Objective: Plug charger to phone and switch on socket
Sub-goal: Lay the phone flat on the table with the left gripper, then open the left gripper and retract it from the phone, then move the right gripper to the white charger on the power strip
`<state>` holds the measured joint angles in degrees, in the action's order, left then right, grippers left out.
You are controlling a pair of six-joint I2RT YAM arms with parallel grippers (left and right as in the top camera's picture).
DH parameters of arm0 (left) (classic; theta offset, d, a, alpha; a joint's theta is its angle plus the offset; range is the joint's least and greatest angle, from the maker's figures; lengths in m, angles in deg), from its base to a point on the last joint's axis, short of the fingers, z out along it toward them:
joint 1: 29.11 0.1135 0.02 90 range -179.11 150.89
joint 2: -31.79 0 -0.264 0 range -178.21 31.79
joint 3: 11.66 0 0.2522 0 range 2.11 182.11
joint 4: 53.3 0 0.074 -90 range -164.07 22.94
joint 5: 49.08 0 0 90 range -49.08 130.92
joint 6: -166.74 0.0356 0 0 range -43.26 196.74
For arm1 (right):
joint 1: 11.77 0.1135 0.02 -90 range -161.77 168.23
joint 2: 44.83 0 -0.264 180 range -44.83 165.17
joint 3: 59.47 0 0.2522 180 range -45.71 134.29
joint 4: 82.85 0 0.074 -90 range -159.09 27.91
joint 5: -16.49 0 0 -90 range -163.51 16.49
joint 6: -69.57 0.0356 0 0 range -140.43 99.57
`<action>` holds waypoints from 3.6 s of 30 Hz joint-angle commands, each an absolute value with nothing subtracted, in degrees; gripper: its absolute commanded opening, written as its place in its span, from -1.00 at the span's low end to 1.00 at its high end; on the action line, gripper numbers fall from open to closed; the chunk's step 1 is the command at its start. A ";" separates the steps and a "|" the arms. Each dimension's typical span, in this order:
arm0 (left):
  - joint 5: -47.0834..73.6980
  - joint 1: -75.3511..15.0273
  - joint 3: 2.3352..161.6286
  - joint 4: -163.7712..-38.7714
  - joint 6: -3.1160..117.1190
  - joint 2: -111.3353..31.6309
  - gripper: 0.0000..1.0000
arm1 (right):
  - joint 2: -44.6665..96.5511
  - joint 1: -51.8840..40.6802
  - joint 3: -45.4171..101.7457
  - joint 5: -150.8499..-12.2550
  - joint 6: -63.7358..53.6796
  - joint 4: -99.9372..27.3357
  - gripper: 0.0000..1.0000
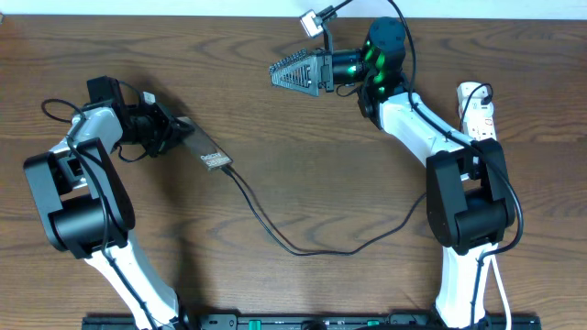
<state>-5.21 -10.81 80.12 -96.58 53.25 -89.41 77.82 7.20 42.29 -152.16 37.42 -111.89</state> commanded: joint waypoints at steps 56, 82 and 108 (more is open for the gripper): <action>-5.69 -10.57 79.51 -97.06 54.02 -88.78 -0.33 | 77.67 7.09 42.99 -152.53 36.13 -111.89 0.98; -5.10 -8.95 79.58 -100.69 56.18 -64.12 0.84 | 77.67 6.95 42.99 -153.41 37.09 -111.89 0.98; -5.03 -10.57 79.56 -101.09 58.06 -41.70 0.85 | 76.55 -3.80 62.80 -152.34 56.26 -110.14 0.98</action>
